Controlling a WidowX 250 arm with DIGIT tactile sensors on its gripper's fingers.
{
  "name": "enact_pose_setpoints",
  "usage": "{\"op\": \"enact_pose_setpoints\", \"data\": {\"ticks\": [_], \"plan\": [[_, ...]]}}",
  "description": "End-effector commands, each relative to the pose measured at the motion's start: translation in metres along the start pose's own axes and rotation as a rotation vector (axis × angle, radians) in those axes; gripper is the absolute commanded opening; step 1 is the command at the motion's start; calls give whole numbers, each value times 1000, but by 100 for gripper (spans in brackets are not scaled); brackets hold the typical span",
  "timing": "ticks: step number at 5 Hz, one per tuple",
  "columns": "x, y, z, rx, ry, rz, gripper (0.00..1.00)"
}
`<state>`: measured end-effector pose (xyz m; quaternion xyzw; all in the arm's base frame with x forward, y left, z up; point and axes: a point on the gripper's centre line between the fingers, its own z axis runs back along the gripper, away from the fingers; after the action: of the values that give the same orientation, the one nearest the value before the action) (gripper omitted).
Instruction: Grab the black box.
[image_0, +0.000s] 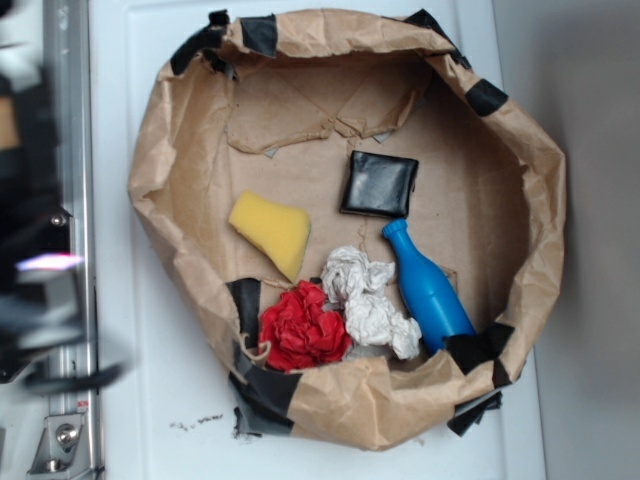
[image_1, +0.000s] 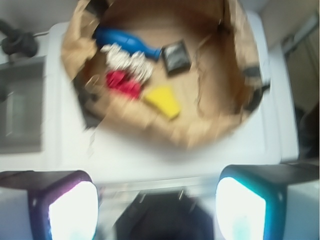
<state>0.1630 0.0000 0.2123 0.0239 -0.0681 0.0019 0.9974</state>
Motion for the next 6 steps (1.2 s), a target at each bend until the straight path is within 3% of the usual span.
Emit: {"op": "enact_pose_setpoints", "data": {"ticks": [1, 3, 4, 5, 6], "plan": [[47, 17, -56, -13, -23, -76, 100], [93, 16, -131, 7, 37, -97, 100], [124, 22, -187, 17, 74, -169, 100], [137, 13, -229, -19, 88, -249, 100], [130, -9, -258, -55, 153, -325, 100]]}}
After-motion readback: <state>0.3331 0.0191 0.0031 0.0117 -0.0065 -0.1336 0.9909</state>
